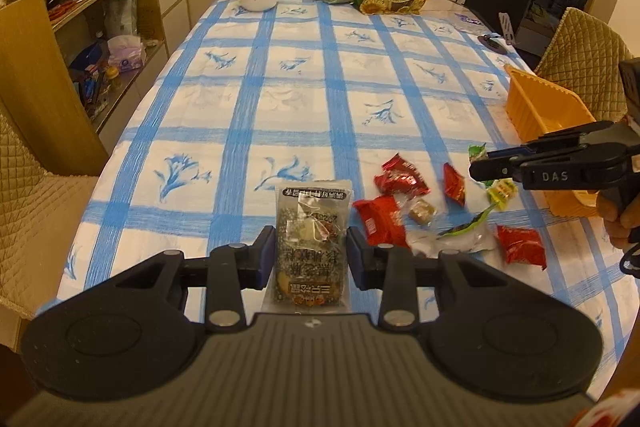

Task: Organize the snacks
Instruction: 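Lift the nut packet with the left tool while the right tool grasps a green-wrapped candy, then lower both held snacks into the orange tray and open both tools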

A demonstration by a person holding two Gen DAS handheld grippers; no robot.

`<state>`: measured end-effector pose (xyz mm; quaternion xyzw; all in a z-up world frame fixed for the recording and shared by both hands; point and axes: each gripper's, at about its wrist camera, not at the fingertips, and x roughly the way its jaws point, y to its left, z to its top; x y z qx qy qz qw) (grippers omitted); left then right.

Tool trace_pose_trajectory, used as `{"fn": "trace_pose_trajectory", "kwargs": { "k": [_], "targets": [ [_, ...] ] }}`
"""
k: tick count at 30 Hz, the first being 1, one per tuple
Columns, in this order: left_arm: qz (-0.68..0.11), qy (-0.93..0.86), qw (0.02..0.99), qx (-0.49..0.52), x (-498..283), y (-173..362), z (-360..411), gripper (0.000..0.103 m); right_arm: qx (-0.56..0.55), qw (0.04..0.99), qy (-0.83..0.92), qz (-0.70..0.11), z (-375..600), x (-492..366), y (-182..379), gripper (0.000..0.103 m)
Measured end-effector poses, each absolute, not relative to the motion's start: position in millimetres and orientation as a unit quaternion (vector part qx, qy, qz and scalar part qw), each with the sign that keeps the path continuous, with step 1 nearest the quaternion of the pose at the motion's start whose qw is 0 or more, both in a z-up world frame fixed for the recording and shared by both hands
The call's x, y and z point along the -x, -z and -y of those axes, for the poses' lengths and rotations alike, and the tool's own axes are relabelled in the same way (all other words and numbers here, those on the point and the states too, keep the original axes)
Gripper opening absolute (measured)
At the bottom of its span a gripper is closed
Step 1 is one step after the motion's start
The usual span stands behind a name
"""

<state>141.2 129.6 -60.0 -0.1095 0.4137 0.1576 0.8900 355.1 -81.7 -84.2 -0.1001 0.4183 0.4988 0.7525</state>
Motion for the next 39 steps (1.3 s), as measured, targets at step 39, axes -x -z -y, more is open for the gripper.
{"fn": "trace_pose_trajectory", "kwargs": {
  "k": [39],
  "targets": [
    [-0.407, 0.046, 0.912, 0.024, -351.5, 50.7, 127.4, 0.034, -0.023, 0.841, -0.326, -0.432, 351.0, -415.7, 47.8, 0.021]
  ]
}}
